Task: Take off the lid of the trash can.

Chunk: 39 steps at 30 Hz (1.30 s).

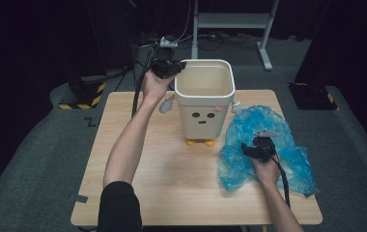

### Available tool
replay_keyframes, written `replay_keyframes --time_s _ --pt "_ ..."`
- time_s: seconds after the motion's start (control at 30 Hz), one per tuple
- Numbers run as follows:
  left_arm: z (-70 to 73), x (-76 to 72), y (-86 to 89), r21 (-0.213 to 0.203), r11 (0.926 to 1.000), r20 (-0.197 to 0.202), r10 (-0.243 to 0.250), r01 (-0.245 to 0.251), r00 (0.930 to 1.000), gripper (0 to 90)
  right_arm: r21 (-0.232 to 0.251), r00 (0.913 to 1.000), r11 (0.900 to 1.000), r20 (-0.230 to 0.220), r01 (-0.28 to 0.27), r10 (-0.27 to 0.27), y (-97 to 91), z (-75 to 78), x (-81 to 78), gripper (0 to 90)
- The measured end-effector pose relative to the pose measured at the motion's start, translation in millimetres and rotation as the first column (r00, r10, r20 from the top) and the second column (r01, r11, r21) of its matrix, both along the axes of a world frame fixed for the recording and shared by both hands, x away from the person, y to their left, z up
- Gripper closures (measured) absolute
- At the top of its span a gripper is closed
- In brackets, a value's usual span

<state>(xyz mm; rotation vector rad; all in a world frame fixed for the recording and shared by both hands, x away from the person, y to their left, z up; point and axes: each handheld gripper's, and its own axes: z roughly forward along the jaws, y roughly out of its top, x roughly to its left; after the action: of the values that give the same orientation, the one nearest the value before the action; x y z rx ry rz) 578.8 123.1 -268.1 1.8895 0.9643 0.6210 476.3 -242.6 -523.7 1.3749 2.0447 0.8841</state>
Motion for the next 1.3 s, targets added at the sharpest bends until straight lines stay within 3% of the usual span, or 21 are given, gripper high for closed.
replay_keyframes --time_s 0.57,1.3 --pt "2.1 0.3 -0.8 -0.005 0.9999 -0.017 0.010 -0.010 0.9998 76.9 -0.008 1.0000 1.0000 -0.001 -0.001 0.001 1.0 0.4 -1.0 29.4" --pt "15.3 -2.0 0.0 -0.021 0.9996 -0.011 0.021 -0.022 0.9997 76.9 -0.011 1.0000 0.9999 0.005 -0.004 0.005 1.0 0.2 -0.9 29.4"
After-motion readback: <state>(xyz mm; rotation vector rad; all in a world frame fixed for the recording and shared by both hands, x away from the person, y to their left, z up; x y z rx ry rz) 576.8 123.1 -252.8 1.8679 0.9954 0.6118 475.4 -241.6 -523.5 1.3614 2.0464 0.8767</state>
